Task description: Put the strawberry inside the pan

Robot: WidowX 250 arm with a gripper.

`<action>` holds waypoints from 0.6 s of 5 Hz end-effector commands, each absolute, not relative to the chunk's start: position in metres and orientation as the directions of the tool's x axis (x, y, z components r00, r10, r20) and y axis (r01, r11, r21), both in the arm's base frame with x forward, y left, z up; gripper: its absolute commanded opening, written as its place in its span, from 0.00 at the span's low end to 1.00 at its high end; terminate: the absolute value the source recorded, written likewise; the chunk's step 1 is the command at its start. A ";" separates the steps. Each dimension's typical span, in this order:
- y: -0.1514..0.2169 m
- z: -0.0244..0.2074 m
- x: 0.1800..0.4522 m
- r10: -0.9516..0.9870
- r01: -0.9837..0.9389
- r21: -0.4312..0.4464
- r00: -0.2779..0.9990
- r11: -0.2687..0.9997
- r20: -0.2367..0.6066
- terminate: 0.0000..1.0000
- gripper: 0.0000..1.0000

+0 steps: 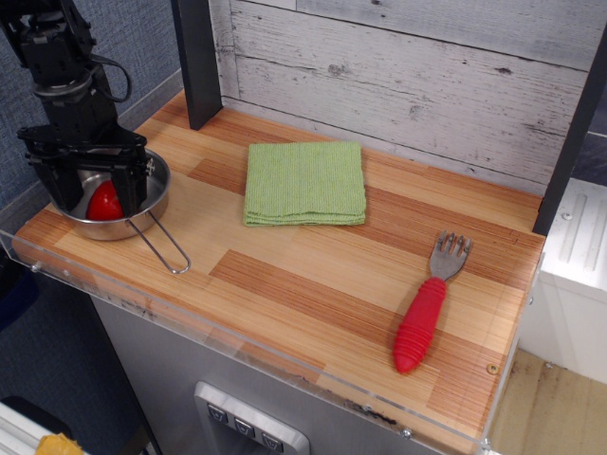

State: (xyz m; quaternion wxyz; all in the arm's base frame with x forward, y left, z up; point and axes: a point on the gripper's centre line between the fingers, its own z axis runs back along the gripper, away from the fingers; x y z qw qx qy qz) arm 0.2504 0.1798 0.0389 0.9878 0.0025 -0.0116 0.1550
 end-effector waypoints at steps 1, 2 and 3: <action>0.173 0.103 0.256 0.278 -0.283 0.005 0.945 0.959 0.171 0.00 1.00; 0.160 0.137 0.259 0.239 -0.249 0.018 0.944 0.968 0.227 0.00 1.00; 0.146 0.165 0.260 0.191 -0.200 0.003 0.941 0.980 0.279 0.00 1.00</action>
